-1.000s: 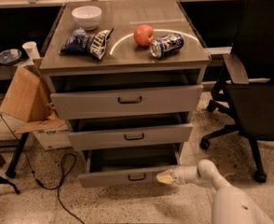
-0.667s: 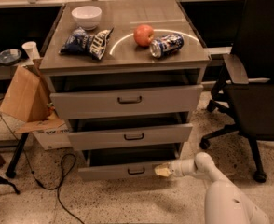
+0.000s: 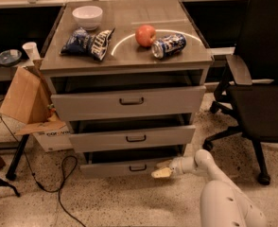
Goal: Close bottom drawer
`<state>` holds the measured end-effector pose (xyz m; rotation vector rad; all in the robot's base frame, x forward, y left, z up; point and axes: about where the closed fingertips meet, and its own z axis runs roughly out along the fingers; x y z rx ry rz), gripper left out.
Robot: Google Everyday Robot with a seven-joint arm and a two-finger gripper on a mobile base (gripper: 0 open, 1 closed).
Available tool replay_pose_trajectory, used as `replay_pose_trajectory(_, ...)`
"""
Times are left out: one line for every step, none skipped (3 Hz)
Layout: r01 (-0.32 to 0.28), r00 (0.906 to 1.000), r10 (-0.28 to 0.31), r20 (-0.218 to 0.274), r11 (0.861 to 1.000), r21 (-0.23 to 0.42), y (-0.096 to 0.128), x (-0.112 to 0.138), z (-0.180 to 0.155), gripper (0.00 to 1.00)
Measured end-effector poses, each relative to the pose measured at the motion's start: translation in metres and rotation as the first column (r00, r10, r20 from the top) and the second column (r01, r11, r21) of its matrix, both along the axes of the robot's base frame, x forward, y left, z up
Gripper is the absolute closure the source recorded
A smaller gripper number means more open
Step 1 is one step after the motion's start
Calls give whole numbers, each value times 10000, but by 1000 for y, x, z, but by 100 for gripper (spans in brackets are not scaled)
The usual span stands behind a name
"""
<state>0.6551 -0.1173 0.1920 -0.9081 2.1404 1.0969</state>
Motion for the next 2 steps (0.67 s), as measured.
replay_pose_trajectory(-174, 9997, 175, -156, 9998, 82, 3, 0, -9, 0)
replay_pose_trajectory(-174, 9997, 175, -156, 9998, 82, 3, 0, -9, 0)
